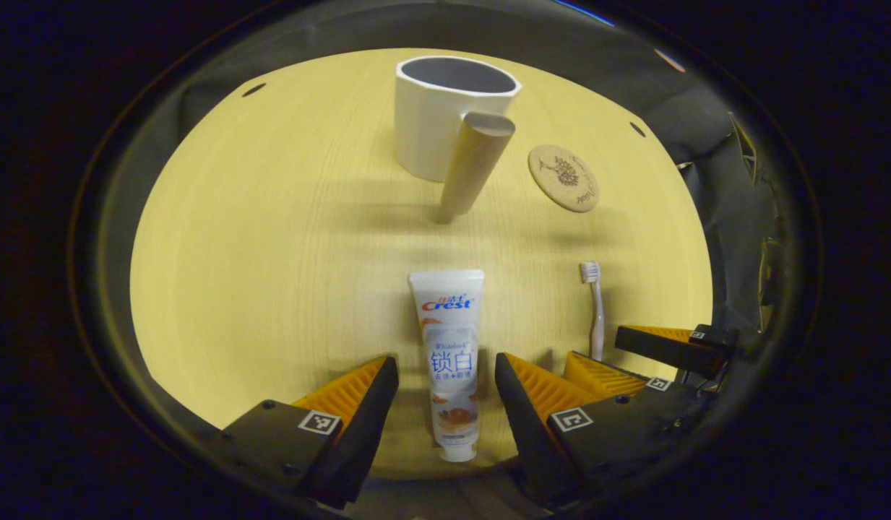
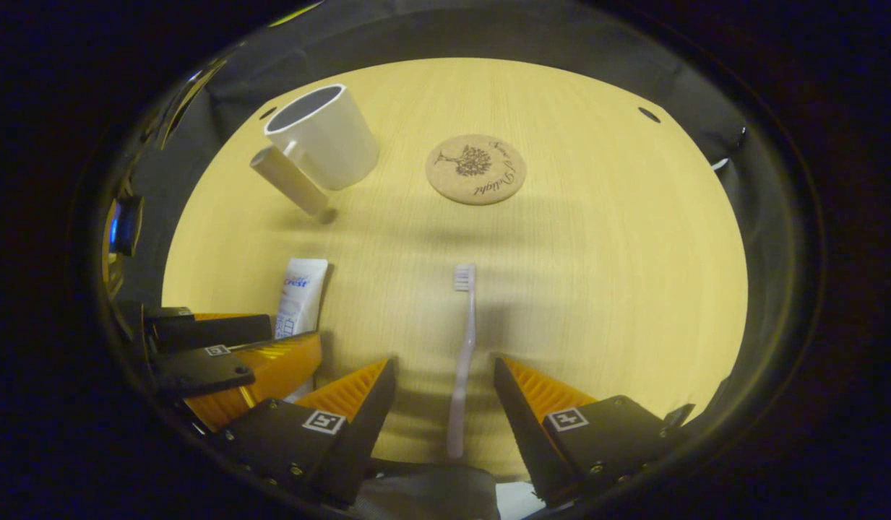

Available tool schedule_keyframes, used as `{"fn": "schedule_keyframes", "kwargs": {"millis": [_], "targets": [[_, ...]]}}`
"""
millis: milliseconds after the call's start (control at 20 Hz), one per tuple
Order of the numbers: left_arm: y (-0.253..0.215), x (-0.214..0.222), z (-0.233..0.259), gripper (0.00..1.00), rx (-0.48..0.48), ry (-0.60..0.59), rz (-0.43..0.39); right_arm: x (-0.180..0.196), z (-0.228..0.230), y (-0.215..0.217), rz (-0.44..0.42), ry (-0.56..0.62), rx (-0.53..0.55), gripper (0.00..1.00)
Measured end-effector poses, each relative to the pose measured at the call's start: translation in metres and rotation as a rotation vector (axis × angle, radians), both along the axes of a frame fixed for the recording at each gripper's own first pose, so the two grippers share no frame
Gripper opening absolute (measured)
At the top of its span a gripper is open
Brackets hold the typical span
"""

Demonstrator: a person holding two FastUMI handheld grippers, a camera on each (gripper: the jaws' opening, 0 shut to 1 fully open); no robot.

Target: Put the toothbrush and toothpaste on the desktop into the cup, then pick up the cup and place it on the coaster on the desktop.

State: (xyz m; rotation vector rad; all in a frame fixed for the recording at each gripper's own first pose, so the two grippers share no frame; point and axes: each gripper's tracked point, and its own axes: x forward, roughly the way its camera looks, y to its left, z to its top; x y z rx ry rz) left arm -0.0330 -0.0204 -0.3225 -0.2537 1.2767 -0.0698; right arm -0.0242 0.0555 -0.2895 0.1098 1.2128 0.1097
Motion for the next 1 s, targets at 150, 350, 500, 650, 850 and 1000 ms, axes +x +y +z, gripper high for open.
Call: {"fn": "schedule_keyframes", "kwargs": {"millis": [150,350,500,650,850,1000], "targets": [[-0.002,0.001,-0.006,0.84,0.004,0.013,-0.002,0.0,-0.006,0.002,-0.002,0.035,0.007,0.77],[0.003,0.001,-0.008,0.77,0.024,0.022,-0.004,0.002,-0.009,-0.006,-0.029,0.041,-0.012,0.69],[0.004,0.001,-0.006,0.66,0.037,0.026,-0.005,0.001,-0.012,-0.015,-0.04,0.051,-0.046,0.59],[0.004,0.003,-0.008,0.55,0.04,0.017,-0.007,-0.001,-0.012,-0.018,-0.053,0.074,-0.04,0.26],[0.004,0.001,-0.006,0.43,0.05,0.012,-0.026,0.0,-0.015,-0.014,-0.061,0.079,-0.011,0.08],[0.005,-0.001,-0.006,0.41,0.049,0.009,-0.009,-0.004,-0.012,-0.015,-0.075,0.068,0.011,0.07]]}}
